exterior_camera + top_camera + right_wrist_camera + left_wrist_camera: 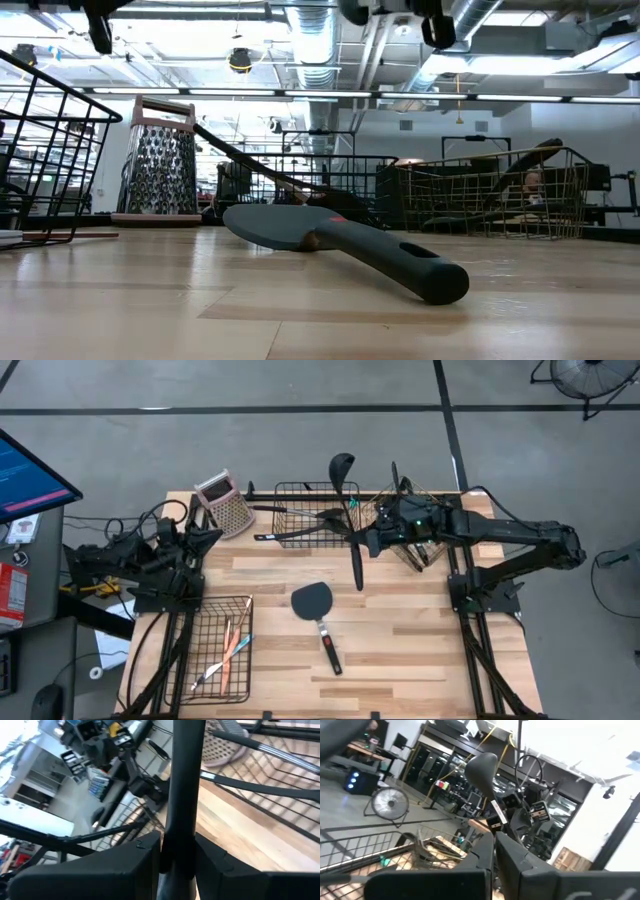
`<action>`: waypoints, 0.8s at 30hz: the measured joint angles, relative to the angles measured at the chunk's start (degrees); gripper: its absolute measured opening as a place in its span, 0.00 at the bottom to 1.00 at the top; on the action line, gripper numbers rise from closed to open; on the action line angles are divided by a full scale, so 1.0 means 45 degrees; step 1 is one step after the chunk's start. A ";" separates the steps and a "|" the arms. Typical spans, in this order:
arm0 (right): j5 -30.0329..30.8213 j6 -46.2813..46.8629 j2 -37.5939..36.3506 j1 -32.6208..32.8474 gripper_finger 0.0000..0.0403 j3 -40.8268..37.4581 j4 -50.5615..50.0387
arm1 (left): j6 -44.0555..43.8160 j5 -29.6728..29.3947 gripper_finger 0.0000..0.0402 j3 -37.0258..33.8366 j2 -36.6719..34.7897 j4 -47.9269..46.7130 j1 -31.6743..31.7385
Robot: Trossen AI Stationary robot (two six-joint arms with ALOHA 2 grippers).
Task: Pick & Place Kitchen Items
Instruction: Put the black ladle into the top right wire basket
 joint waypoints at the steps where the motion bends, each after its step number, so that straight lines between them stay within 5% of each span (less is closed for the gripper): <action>1: -0.0102 -0.0022 0.0000 -0.0163 0.19 0.0000 -0.0178 | -0.0003 -0.0132 0.00 -0.0097 -0.0083 -0.0003 0.0000; 9: -0.0494 -0.0360 0.0005 -0.1128 0.19 0.0000 -0.1165 | -0.0403 -0.0583 0.00 -0.0918 -0.1118 -0.0023 0.0000; 15: -0.0509 -0.0344 0.0005 -0.1920 0.19 0.0000 -0.2946 | -0.1617 0.1104 0.00 -0.1602 -0.1458 -0.0031 -0.0005; 24: -0.0441 -0.0133 0.0005 -0.3226 0.19 0.0000 -0.7136 | -0.3099 0.1397 0.00 -0.2606 -0.1517 -0.0041 -0.0005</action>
